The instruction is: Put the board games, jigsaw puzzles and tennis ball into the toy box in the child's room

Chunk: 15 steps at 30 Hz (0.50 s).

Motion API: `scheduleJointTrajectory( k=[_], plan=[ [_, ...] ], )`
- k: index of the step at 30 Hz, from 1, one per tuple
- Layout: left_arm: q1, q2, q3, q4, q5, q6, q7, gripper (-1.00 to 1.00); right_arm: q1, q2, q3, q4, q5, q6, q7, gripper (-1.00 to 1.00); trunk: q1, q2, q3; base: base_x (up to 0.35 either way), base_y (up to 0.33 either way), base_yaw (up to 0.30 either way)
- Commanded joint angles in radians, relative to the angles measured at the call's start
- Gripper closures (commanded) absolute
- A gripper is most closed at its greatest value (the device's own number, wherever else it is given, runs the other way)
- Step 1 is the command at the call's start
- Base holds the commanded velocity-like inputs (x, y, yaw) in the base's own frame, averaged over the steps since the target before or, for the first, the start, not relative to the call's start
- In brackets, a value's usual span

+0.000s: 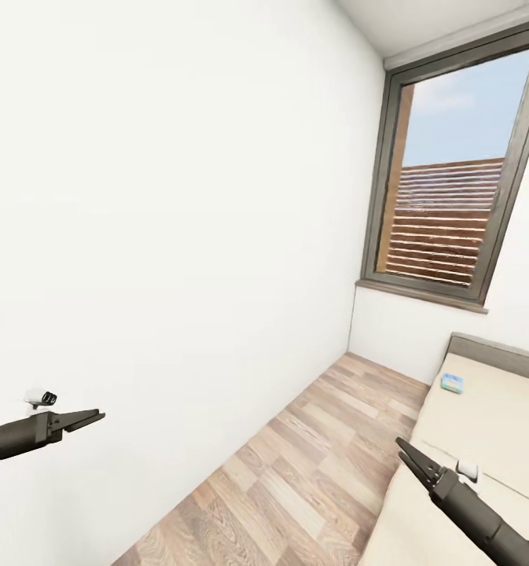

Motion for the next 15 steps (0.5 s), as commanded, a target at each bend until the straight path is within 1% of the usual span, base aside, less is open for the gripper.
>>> scheduleJointTrajectory(
  k=[1,9,15],
  plan=[
    [0.000,0.000,0.000,0.000,0.000,0.011,-0.004,-1.00,0.000,0.000,-0.003,0.000,-0.006,0.007,-0.001,-1.00,0.000,0.000,0.000,0.000,0.000,-0.281],
    [0.000,0.000,0.000,0.000,0.000,0.011,-0.004,-1.00,0.000,0.001,-0.010,0.004,-0.007,0.008,-0.001,-1.00,0.000,0.000,0.004,0.007,0.000,-0.281],
    [0.000,-0.001,0.000,0.000,0.000,0.011,-0.004,-1.00,0.000,0.000,-0.011,0.005,-0.007,0.008,-0.001,-1.00,0.000,0.000,0.007,0.112,0.000,-0.281]
  ],
)
